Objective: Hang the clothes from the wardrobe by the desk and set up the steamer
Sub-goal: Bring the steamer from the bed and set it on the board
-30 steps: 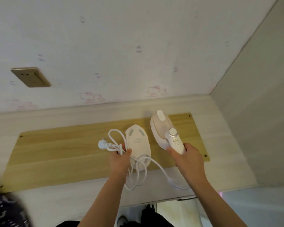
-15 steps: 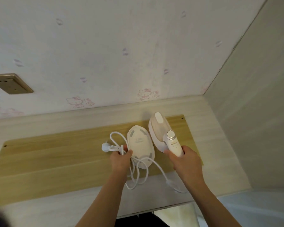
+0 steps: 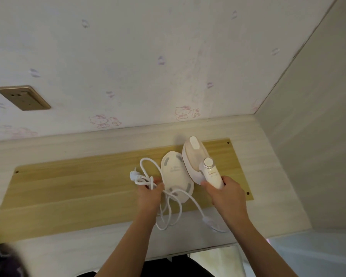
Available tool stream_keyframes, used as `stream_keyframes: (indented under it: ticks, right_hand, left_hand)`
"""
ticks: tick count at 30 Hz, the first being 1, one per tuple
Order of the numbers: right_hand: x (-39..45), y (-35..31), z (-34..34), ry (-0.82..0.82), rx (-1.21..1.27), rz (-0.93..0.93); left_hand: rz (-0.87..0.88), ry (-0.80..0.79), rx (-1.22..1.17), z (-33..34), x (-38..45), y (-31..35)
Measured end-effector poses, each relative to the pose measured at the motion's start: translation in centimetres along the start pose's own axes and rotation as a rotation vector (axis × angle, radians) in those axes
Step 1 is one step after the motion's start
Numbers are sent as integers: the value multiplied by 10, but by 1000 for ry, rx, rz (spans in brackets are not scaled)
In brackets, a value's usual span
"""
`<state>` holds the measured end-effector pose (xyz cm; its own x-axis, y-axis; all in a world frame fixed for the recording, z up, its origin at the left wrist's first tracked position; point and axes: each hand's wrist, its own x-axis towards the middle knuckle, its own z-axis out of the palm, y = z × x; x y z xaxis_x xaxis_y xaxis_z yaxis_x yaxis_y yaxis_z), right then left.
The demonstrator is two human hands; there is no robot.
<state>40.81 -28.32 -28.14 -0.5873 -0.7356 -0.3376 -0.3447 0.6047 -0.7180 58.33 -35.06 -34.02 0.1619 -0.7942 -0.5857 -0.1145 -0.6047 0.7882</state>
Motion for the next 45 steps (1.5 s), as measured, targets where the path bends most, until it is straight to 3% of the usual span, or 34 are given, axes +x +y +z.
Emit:
stream_keyframes:
  ticks: [14,32,40,42,45]
  right_hand:
    - [-20,-10,51,-29,15,26]
    - [-39,-4,82,80,10,121]
    - [-38,-10,79,-16,-154,102]
    - [-41,-12,77,3,-247,32]
    - [-42,-12,81,201,-498,-306]
  left_hand:
    - [178,77,21,-71,-2,13]
    - [162,69,43,-114,12,27]
    - [129,78,-1,-132,21,30]
    - [111,79,-41,-138,23,32]
    - [79,78,-120,-149,24,37]
